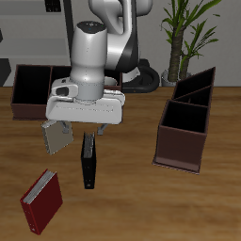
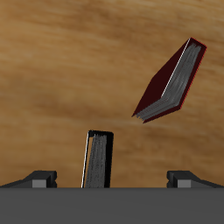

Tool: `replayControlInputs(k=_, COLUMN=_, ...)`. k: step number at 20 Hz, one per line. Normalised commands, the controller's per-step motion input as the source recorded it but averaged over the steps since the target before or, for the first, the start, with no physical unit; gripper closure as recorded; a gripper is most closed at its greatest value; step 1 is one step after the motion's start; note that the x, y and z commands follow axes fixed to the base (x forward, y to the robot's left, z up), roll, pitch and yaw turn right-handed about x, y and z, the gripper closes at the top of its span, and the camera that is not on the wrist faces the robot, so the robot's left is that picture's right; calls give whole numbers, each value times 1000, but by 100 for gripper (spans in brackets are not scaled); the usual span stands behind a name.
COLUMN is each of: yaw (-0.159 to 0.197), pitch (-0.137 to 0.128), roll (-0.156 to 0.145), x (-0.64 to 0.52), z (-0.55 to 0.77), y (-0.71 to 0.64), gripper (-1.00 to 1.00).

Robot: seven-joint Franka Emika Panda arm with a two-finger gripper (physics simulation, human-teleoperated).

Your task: Place the red mug into the back desk caddy's right compartment and place the black book into the left desk caddy's right compartment

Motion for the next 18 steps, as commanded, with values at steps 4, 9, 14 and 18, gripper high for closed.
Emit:
replayControlInputs(k=4, yaw=-15, pitch=-34, roll=1, x=64, z=-246, y=136, gripper=-100)
replayControlInputs(k=9, yaw=-17, pitch=-25, roll=15, x=44, z=-245, y=45, gripper=-100)
replayControlInputs(k=14, yaw=-6, pitch=18, roll=0, x=33, z=-287, y=30, gripper=-100)
replayControlInputs(k=18, yaw=-9, pitch=68, roll=6, x=59, z=-324, y=32, gripper=-100)
